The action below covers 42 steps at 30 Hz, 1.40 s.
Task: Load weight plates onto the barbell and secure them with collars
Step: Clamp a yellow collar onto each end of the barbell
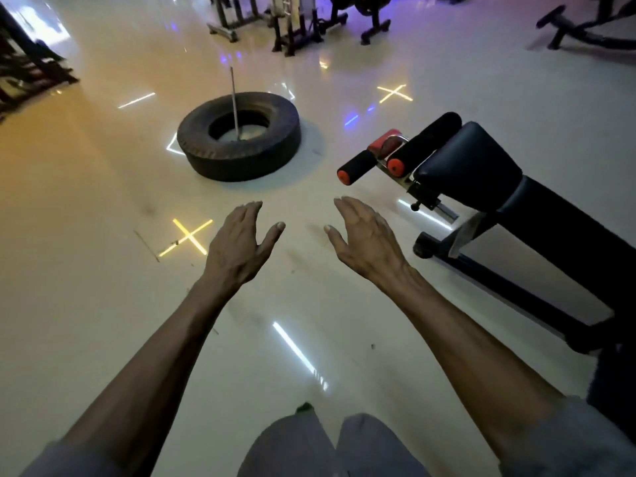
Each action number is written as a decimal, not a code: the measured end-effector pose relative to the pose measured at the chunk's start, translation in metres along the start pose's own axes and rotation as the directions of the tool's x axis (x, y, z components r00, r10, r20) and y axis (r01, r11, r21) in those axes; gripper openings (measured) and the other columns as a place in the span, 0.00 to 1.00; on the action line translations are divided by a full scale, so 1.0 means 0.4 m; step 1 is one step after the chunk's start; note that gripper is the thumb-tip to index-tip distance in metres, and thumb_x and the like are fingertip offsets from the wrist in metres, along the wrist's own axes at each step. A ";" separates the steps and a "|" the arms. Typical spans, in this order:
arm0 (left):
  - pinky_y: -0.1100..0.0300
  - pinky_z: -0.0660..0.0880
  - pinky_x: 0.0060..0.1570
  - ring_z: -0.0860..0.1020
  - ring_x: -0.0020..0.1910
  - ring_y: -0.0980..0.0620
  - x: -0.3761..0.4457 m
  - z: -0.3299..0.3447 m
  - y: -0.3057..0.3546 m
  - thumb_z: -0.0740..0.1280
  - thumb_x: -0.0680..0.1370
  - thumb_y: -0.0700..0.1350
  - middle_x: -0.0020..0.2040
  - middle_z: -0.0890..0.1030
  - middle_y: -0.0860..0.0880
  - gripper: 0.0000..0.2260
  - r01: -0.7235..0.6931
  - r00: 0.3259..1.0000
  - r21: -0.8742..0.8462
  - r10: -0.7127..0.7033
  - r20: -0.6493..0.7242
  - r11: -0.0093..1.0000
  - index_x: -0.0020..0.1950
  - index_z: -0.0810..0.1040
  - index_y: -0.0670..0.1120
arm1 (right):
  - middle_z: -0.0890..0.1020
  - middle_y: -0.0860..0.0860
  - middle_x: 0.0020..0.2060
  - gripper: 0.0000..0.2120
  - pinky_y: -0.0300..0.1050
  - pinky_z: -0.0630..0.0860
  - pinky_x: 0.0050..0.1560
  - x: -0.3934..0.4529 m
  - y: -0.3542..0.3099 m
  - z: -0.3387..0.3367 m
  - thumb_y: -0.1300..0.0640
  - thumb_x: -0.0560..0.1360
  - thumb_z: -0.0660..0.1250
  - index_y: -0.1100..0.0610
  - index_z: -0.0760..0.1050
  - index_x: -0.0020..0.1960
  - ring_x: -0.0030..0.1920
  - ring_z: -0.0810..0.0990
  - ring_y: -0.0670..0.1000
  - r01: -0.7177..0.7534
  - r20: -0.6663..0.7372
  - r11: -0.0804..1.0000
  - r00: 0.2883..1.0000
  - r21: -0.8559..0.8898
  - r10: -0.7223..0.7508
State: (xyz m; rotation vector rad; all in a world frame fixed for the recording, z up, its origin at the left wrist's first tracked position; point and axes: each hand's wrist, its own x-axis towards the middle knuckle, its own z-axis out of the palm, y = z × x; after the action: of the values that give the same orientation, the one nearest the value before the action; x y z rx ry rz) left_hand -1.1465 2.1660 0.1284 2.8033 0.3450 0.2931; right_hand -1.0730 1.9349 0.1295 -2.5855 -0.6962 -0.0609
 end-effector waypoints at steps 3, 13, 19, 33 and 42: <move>0.45 0.70 0.73 0.68 0.77 0.44 0.158 0.026 -0.079 0.56 0.82 0.67 0.78 0.69 0.44 0.34 0.016 1.000 0.008 -0.016 -0.001 1.000 0.80 0.64 0.45 | 0.67 0.54 0.79 0.27 0.60 0.63 0.78 0.181 -0.002 0.056 0.46 0.84 0.60 0.56 0.63 0.80 0.79 0.64 0.54 0.013 -0.007 1.000 1.000 0.004 -0.013; 0.45 0.66 0.75 0.62 0.81 0.46 0.807 0.077 -0.288 0.56 0.82 0.67 0.81 0.66 0.46 0.34 -0.036 0.997 -0.007 0.037 0.063 0.999 0.81 0.62 0.47 | 0.70 0.56 0.77 0.27 0.56 0.66 0.76 0.811 0.020 0.196 0.47 0.84 0.61 0.58 0.65 0.79 0.77 0.67 0.56 -0.065 -0.038 0.998 0.997 -0.003 0.065; 0.44 0.67 0.75 0.63 0.81 0.45 1.149 0.124 -0.348 0.56 0.82 0.67 0.80 0.67 0.45 0.34 -0.070 0.991 -0.001 0.069 0.111 0.998 0.81 0.62 0.47 | 0.70 0.57 0.77 0.27 0.57 0.67 0.75 1.127 0.077 0.251 0.48 0.84 0.61 0.60 0.65 0.78 0.77 0.68 0.57 -0.113 -0.043 0.994 0.993 -0.001 0.112; 0.41 0.66 0.76 0.65 0.79 0.42 2.093 0.322 -0.399 0.55 0.83 0.67 0.81 0.65 0.43 0.34 -0.214 0.946 -0.042 0.218 0.239 0.976 0.82 0.60 0.46 | 0.64 0.56 0.80 0.28 0.58 0.63 0.79 1.953 0.358 0.377 0.47 0.85 0.58 0.58 0.61 0.81 0.81 0.61 0.56 -0.323 -0.039 0.944 0.945 0.062 0.325; 0.46 0.62 0.77 0.63 0.80 0.43 2.664 0.483 -0.291 0.55 0.83 0.66 0.80 0.66 0.41 0.35 -0.364 0.885 -0.071 0.369 0.285 0.929 0.82 0.60 0.43 | 0.66 0.55 0.80 0.28 0.56 0.63 0.78 2.376 0.613 0.354 0.47 0.85 0.58 0.58 0.63 0.80 0.81 0.62 0.55 -0.482 -0.128 0.875 0.866 0.043 0.483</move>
State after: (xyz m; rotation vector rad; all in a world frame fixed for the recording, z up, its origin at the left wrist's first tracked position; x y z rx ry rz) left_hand -0.1123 2.5044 0.0847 2.8237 -0.2606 -0.0472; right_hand -0.1368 2.2518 0.0501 -2.6372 0.0155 -0.0708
